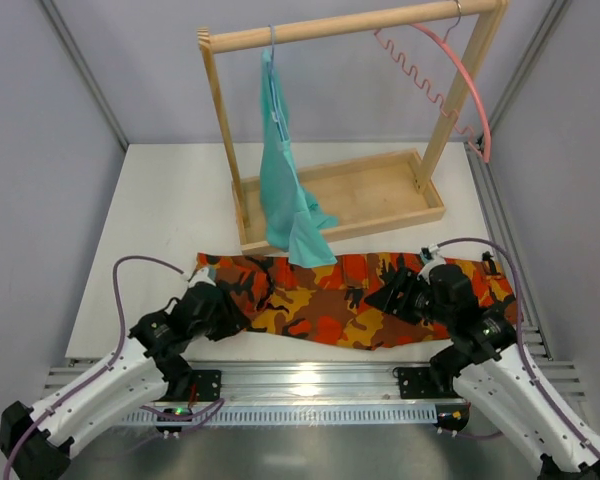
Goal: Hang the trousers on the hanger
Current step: Fold the trousers
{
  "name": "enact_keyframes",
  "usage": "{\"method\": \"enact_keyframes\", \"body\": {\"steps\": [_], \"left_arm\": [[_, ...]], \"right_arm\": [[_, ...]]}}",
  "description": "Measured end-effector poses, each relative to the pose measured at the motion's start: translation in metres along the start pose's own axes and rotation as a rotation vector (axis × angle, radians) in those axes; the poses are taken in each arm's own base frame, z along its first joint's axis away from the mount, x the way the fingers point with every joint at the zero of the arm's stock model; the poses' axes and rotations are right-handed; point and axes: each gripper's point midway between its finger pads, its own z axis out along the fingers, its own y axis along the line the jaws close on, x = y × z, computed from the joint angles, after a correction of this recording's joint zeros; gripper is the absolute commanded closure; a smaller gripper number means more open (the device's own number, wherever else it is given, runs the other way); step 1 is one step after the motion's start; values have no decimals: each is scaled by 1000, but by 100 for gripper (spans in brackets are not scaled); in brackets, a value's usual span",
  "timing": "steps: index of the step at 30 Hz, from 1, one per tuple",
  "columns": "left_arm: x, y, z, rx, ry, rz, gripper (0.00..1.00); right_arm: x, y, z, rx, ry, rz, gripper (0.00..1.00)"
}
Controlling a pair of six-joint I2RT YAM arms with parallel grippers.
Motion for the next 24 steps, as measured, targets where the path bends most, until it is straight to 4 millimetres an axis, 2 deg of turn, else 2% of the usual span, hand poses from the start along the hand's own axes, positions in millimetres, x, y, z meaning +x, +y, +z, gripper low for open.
{"method": "enact_keyframes", "body": {"steps": [3, 4, 8, 11, 13, 15, 18, 20, 22, 24], "left_arm": [[1, -4, -3, -1, -3, 14, 46], [-4, -8, -6, 2, -17, 17, 45], [-44, -35, -22, -11, -131, 20, 45], [-71, -49, -27, -61, -197, 38, 46], [-81, -53, -25, -104, -211, 48, 46], [-88, -48, -16, -159, -207, 53, 48], [-95, -25, -6, -248, -179, 19, 49], [-101, -14, -6, -260, -166, -23, 44], [-112, -3, -8, -265, -172, -85, 44], [-126, 8, -14, -263, -192, -150, 43]], "right_arm": [[25, -2, 14, 32, 72, 16, 36], [30, 0, 19, 40, 85, 12, 36], [70, 22, 40, 56, 161, -83, 34], [93, 44, 56, 66, 178, -149, 34], [101, 65, 70, 65, 167, -177, 35], [107, 88, 86, 56, 143, -195, 35], [116, 118, 109, 45, 121, -217, 35], [123, 138, 128, 20, 107, -216, 35], [130, 148, 144, 4, 100, -213, 35], [137, 146, 159, 20, 95, -220, 35]]}}
